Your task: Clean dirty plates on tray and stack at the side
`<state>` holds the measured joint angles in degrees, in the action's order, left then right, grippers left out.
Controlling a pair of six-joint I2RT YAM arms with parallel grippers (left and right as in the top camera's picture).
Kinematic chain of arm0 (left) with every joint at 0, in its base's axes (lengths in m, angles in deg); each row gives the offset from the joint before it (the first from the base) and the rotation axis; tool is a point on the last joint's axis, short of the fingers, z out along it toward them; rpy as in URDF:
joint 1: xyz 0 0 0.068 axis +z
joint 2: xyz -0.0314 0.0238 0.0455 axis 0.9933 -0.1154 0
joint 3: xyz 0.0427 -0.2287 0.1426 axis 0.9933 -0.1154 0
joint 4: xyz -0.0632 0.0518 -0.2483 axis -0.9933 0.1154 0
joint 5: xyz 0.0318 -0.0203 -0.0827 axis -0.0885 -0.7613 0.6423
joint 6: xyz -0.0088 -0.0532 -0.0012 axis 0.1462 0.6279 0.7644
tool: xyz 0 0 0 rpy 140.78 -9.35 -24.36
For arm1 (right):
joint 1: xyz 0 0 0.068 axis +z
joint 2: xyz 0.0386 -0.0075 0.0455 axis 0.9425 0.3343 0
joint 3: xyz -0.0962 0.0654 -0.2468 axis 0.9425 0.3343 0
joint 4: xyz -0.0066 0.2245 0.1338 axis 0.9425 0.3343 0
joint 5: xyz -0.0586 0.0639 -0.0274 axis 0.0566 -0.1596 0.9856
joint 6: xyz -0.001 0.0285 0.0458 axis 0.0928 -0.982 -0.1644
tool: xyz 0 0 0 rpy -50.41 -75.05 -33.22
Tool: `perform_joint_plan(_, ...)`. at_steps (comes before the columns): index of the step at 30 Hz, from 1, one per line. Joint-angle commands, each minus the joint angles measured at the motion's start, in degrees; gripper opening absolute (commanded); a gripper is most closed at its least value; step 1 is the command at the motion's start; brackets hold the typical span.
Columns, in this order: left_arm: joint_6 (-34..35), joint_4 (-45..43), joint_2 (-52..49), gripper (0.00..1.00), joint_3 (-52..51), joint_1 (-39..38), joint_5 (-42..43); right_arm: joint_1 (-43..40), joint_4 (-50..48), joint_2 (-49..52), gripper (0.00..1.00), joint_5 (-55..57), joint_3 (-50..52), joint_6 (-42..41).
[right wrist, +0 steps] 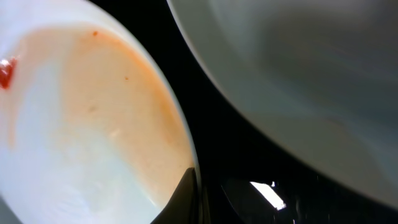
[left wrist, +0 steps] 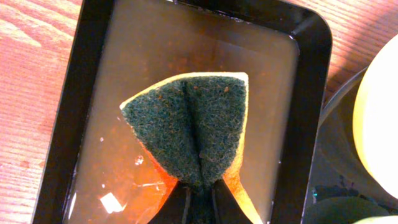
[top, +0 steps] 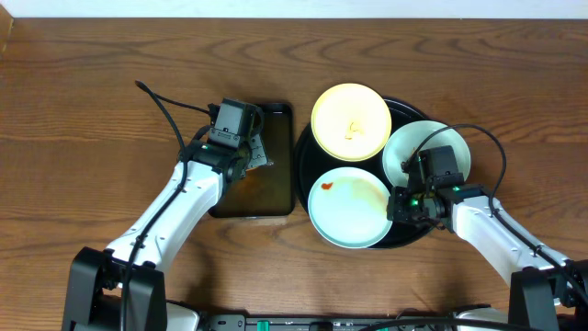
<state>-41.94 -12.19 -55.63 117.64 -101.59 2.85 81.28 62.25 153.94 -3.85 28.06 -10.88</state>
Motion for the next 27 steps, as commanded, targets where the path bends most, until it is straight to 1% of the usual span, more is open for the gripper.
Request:
perform_joint_plan(1, -0.44, 0.55, 0.33, 0.08, -0.15, 0.20, -0.85, 0.74, -0.63, -0.09, 0.01, 1.33, -0.68, 0.66)
perform_joint_plan(3, -0.46, 1.01, 0.33, 0.08, -0.15, 0.22, -0.87, 0.74, 1.05, -0.66, 0.01, 2.38, -2.47, 0.92)
perform_joint_plan(5, -0.46, 1.31, 0.33, 0.08, -0.15, 0.20, -0.87, 0.74, 5.05, -1.22, 0.01, 4.70, -5.27, 0.96)
perform_joint_plan(10, -0.44, 1.33, 0.33, 0.08, -0.15, 0.22, -0.87, 0.74, 19.19, -1.55, 0.01, 12.20, -14.51, 3.39)
perform_joint_plan(11, -0.46, 1.31, 0.33, 0.08, -0.15, 0.22, -0.87, 0.74, 22.73, -1.60, 0.01, 15.41, -17.62, 3.50)
perform_joint_plan(13, -0.46, 1.31, 0.33, 0.08, -0.15, 0.22, -0.87, 0.76, 23.91, -1.62, 0.01, 17.42, -19.85, 3.69)
perform_joint_plan(20, -0.46, 1.33, 0.33, 0.08, -0.15, 0.22, -0.90, 2.10, 24.17, -1.62, 0.01, 17.64, -24.02, 4.68)
perform_joint_plan(22, -0.46, 1.29, 0.33, 0.09, -0.15, 0.22, -0.90, 3.26, 24.90, -1.62, 0.01, 20.85, -24.22, 5.84)
perform_joint_plan(24, -0.46, 1.33, 0.33, 0.09, -0.15, 0.22, -0.90, 4.26, 26.32, -1.62, 0.01, 28.22, -24.22, 5.81)
perform_joint_plan(26, -0.46, 1.33, 0.33, 0.09, -0.15, 0.22, -0.90, 4.35, 26.38, -1.66, 0.01, 29.42, -24.24, 5.97)
perform_joint_plan(27, -0.46, 1.33, 0.33, 0.09, -0.15, 0.22, -0.90, 4.35, 26.05, -1.70, 0.01, 27.56, -24.24, 6.75)
